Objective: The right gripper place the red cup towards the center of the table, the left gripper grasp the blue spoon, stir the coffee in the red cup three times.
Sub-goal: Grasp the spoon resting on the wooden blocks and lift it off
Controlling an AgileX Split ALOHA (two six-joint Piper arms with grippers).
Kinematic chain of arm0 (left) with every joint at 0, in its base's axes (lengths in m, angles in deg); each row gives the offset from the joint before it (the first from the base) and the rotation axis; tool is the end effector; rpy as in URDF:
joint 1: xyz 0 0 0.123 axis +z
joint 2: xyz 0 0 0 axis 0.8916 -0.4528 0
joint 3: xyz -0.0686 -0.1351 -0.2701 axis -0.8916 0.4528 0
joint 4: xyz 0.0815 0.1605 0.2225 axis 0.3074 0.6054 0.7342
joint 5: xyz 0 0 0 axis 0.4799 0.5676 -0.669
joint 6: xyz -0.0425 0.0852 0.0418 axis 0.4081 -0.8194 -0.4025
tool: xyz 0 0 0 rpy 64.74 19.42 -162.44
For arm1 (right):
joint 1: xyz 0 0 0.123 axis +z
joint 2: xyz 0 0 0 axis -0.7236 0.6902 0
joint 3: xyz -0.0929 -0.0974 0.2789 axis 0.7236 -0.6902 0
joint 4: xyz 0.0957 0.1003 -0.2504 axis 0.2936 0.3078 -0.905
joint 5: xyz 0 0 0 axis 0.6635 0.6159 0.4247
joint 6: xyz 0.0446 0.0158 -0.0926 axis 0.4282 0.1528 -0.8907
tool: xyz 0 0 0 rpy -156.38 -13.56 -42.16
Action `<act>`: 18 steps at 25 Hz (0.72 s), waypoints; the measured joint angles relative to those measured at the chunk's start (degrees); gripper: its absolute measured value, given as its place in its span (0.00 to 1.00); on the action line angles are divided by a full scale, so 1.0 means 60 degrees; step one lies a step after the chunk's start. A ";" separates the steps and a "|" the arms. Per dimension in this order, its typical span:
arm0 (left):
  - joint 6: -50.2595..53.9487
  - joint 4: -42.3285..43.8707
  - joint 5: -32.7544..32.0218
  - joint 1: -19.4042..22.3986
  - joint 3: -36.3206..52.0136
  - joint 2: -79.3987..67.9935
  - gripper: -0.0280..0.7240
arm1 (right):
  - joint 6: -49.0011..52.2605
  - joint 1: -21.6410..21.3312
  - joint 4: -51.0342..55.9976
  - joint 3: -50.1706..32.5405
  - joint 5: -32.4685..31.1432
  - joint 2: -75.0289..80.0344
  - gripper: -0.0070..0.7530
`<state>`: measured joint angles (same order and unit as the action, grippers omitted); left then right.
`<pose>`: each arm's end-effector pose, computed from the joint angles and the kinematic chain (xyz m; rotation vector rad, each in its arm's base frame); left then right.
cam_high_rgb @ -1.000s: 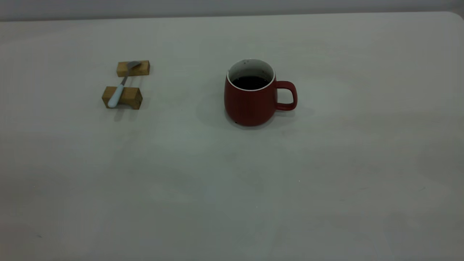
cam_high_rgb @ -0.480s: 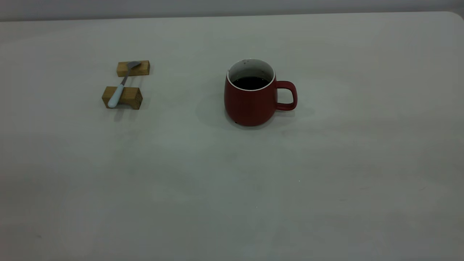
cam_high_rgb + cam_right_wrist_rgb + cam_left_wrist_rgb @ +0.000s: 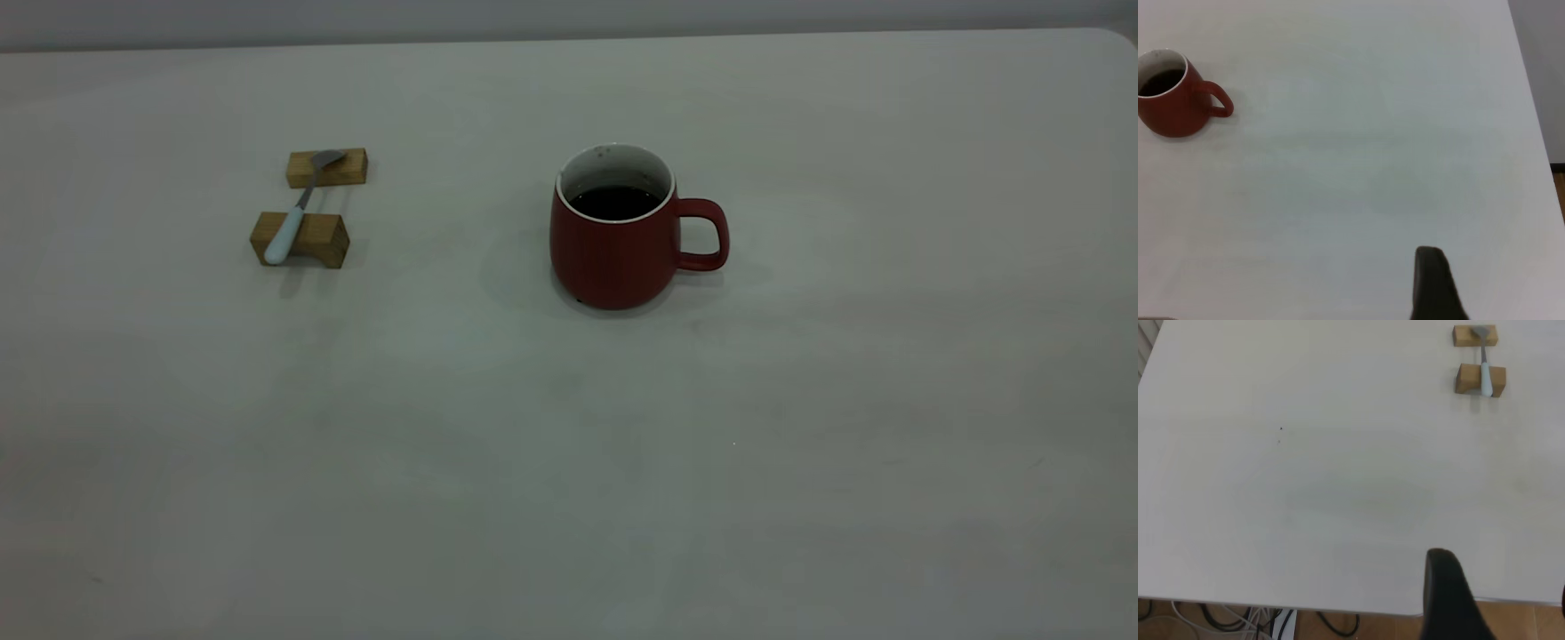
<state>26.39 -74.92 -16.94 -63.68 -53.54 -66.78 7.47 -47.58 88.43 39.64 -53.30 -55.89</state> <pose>0.0070 0.0086 0.2775 -0.0832 2.1101 0.0560 0.0152 0.0023 0.2712 -0.0289 2.1707 -0.0049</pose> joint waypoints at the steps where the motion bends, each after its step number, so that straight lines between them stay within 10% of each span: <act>1: 0.0000 0.0000 0.0000 0.0000 0.0000 0.0000 0.67 | 0.0000 0.0000 0.0000 0.0000 0.0000 0.0000 0.68; 9: 0.0286 0.0139 0.0011 0.0000 0.0000 -0.0025 0.68 | 0.0000 0.0000 0.0000 0.0000 0.0000 0.0000 0.68; 18: 0.0553 0.0363 0.1677 0.0000 -0.1151 -0.4171 0.92 | 0.0000 0.0000 0.0000 0.0000 0.0000 0.0000 0.68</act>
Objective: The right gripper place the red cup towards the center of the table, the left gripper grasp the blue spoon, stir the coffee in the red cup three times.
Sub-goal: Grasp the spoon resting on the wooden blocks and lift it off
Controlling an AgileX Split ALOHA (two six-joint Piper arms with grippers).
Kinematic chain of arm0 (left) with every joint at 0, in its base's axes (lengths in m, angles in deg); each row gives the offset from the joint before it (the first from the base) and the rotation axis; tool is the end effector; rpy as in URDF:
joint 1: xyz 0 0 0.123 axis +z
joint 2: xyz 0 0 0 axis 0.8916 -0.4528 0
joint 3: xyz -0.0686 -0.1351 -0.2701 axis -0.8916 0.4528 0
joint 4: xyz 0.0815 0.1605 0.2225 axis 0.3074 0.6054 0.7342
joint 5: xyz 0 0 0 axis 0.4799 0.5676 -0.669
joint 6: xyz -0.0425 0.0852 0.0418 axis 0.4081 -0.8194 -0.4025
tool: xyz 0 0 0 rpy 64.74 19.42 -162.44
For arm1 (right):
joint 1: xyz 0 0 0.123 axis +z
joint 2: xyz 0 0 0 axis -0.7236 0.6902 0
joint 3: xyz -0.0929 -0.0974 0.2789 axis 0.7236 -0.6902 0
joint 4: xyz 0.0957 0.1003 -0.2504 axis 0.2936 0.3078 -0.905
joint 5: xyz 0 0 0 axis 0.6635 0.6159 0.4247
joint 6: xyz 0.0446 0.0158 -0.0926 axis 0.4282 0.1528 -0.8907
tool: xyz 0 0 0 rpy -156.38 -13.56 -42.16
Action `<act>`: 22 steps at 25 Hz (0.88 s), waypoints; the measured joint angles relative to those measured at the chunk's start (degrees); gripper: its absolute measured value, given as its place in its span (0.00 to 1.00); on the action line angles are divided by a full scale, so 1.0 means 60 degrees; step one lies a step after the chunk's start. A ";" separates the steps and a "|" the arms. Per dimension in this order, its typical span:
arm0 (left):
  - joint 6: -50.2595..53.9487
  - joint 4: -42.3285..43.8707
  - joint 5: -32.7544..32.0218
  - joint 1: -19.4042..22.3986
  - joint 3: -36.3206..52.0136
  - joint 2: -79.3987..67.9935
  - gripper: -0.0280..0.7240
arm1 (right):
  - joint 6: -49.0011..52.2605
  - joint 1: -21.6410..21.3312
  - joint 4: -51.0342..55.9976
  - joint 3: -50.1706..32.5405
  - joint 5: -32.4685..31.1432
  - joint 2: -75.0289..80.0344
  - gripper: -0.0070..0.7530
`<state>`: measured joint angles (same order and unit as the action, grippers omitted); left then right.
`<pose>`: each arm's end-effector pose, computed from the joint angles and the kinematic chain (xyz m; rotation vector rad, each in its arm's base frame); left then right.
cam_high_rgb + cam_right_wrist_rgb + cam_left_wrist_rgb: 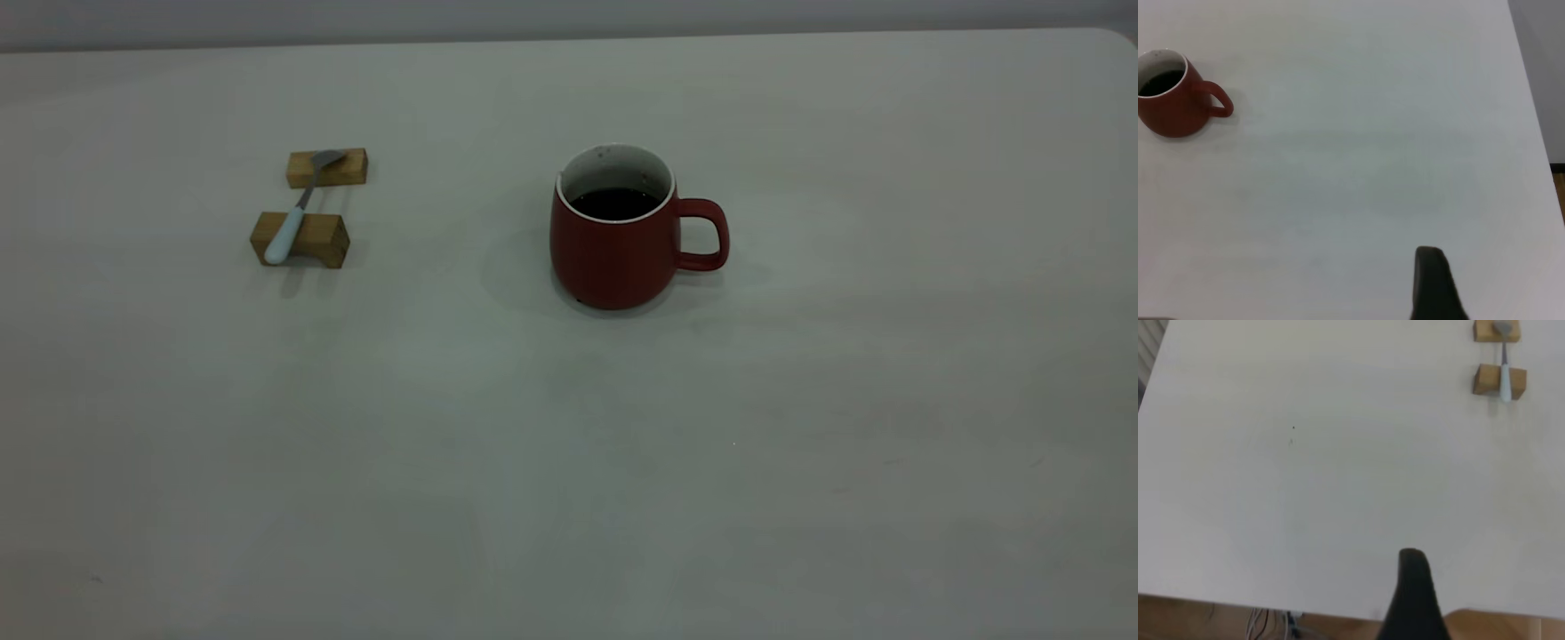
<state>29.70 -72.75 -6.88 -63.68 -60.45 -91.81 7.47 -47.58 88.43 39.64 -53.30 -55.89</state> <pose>0.0847 0.0101 0.3141 -0.1175 2.2452 0.0789 0.0152 0.0023 0.2712 -0.0289 2.1707 -0.0049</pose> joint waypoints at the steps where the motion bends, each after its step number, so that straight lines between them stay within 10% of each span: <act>1: 0.0010 0.0000 0.0380 0.0000 -0.0131 -0.0603 0.92 | 0.0000 0.0000 0.0000 0.0000 0.0000 0.0000 0.68; 22: -0.0435 -0.1384 0.5330 -0.0485 -0.2867 -1.1849 0.92 | 0.0000 0.0000 0.0000 0.0000 0.0004 -0.0008 0.68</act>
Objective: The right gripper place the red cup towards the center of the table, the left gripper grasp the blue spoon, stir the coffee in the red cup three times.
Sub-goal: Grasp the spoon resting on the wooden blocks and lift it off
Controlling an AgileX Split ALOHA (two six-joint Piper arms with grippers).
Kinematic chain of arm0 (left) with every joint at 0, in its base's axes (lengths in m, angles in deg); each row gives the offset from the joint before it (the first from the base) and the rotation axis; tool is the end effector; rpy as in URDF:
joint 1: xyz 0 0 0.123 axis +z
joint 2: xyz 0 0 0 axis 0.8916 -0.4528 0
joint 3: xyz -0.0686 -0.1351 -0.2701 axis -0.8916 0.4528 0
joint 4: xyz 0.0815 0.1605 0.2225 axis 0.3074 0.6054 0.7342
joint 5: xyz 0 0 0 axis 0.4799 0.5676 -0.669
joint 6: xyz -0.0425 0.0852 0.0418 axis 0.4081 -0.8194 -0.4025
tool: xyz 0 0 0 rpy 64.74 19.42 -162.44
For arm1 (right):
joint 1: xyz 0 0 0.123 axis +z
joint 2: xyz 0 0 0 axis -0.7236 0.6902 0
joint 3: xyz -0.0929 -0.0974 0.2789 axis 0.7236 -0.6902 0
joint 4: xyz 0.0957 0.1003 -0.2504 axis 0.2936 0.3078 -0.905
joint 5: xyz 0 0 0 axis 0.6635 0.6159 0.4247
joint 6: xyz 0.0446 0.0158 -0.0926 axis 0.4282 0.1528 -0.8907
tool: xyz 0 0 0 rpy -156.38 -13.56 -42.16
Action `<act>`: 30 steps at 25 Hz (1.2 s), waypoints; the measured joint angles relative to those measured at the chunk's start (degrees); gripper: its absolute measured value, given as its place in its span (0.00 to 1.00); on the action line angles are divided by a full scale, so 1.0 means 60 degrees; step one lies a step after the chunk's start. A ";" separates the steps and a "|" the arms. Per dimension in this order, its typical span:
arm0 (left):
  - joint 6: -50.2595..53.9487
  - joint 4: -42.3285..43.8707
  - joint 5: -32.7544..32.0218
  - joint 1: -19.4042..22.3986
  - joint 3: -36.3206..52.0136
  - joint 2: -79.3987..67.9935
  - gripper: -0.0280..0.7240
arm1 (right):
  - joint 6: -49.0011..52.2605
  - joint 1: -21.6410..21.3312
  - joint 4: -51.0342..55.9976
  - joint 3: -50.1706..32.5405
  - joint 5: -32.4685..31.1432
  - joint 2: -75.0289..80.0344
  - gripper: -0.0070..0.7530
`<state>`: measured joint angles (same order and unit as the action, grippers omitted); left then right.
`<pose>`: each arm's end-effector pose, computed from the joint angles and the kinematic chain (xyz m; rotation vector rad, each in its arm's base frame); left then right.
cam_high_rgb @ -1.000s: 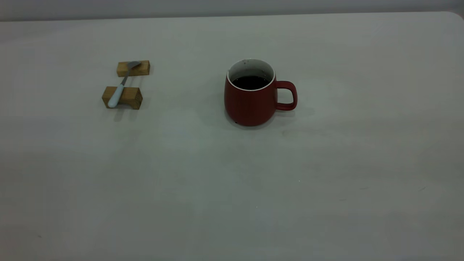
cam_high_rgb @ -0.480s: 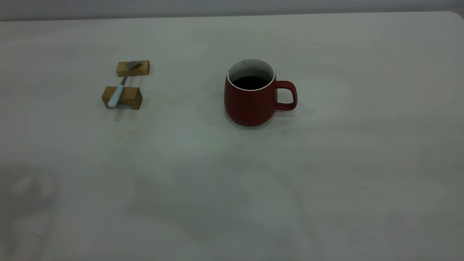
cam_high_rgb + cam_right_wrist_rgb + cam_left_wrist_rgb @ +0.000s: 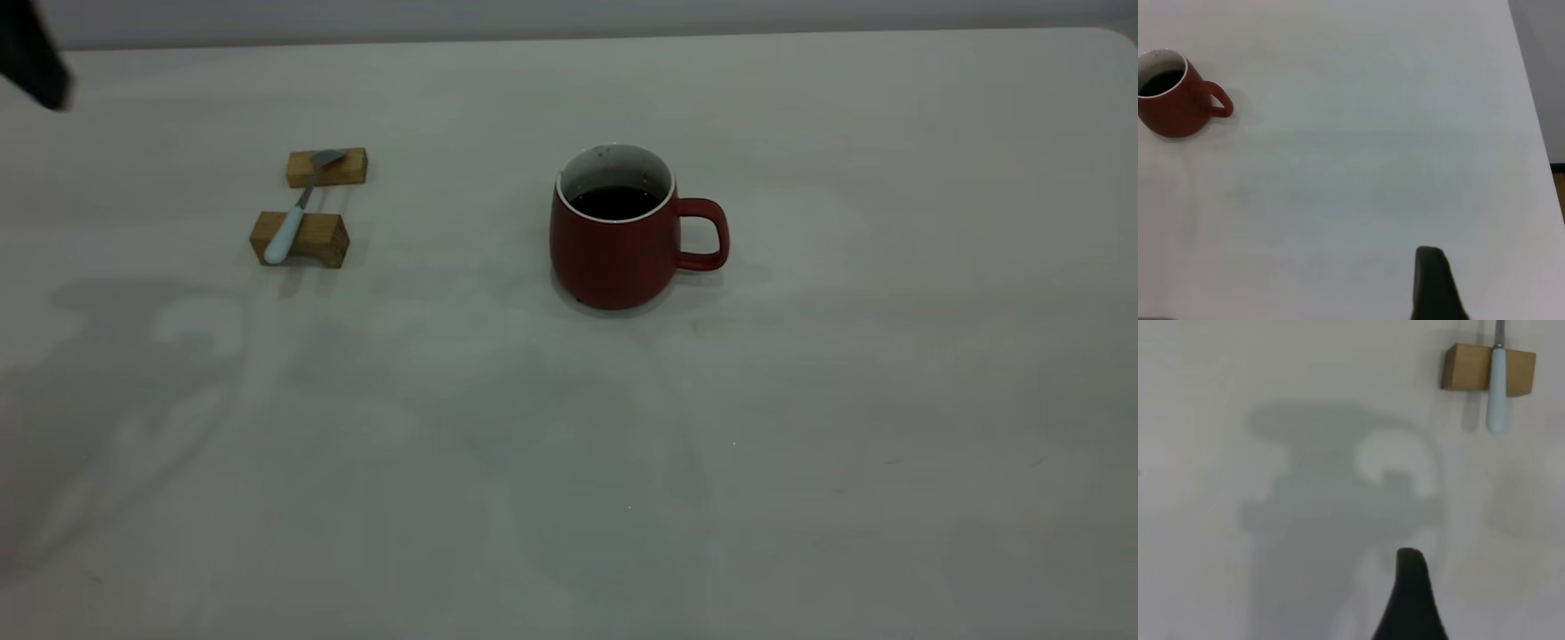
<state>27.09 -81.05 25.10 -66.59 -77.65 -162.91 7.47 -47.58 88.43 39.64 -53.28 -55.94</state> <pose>0.3515 -0.0222 0.1736 -0.0588 2.6390 -0.0653 0.0151 0.0023 0.2713 -0.0289 2.1695 -0.0049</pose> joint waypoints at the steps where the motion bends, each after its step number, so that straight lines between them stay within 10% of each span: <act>1: 0.0000 -0.0009 0.0068 -0.0080 -0.0241 -0.0429 0.92 | 0.0000 0.0000 0.0000 0.0000 0.0000 0.0000 0.68; 30: 0.0153 -0.0492 0.0325 -0.0953 -0.3777 -0.6294 0.79 | 0.0000 0.0000 0.0000 0.0000 0.0000 -0.0009 0.68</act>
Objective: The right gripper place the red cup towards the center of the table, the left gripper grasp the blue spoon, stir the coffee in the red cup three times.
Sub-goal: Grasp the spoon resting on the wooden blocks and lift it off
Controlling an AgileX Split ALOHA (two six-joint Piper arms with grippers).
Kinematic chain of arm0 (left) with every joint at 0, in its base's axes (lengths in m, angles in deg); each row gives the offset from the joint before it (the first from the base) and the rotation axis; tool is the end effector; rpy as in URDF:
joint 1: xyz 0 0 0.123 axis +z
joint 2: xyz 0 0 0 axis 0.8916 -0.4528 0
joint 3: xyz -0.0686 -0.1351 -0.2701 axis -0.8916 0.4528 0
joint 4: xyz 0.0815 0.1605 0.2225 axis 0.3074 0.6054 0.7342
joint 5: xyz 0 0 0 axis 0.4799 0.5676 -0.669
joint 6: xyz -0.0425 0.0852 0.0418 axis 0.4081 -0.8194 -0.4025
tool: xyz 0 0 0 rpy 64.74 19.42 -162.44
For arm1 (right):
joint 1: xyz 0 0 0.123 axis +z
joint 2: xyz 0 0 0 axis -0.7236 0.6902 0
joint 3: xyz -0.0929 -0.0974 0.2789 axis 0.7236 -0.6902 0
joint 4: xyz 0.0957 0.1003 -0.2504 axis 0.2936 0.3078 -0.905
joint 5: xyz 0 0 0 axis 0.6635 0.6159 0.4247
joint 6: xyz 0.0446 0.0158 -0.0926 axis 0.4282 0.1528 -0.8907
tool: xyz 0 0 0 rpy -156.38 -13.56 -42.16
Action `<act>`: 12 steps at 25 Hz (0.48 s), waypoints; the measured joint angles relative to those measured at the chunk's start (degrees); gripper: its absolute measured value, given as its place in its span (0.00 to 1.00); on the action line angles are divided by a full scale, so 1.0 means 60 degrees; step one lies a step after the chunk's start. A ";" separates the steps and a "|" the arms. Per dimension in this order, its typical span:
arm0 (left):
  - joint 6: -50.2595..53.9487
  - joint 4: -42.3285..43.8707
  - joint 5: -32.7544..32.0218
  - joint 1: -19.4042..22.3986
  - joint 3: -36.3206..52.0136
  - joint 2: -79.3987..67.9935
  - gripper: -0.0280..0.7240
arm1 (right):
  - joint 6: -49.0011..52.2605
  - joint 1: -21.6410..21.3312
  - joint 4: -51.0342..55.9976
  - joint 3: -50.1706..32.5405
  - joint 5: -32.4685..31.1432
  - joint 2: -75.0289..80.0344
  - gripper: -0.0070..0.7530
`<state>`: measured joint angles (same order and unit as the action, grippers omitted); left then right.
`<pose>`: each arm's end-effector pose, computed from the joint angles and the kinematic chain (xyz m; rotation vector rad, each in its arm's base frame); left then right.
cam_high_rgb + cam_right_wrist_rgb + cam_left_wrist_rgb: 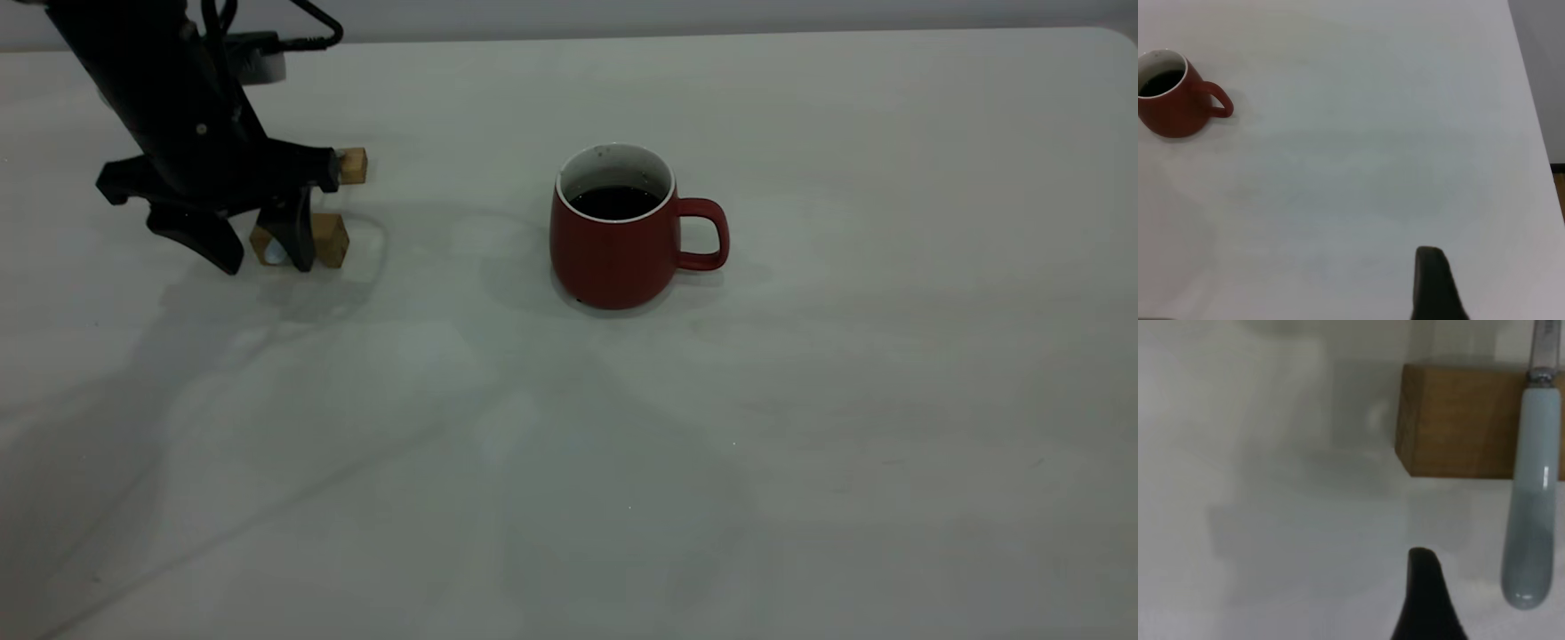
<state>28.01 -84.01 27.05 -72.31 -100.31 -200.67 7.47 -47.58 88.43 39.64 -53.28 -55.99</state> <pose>0.4455 -0.0750 0.0051 -0.0106 2.8730 -0.1002 0.0150 0.0023 0.2713 -0.0289 2.1686 -0.0049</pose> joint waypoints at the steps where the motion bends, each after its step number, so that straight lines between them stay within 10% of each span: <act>1: 0.0000 0.0000 0.0052 0.0000 0.0000 -0.0052 0.77 | 0.0000 0.0000 0.0000 0.0000 0.0000 0.0000 0.68; 12: 0.0000 0.0000 0.0340 0.0000 -0.0102 -0.0097 0.28 | 0.0000 0.0000 0.0000 0.0000 0.0000 0.0000 0.68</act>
<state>28.01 -84.01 29.09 -72.31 -100.92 -201.25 7.47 -47.58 88.43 39.64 -53.28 -55.99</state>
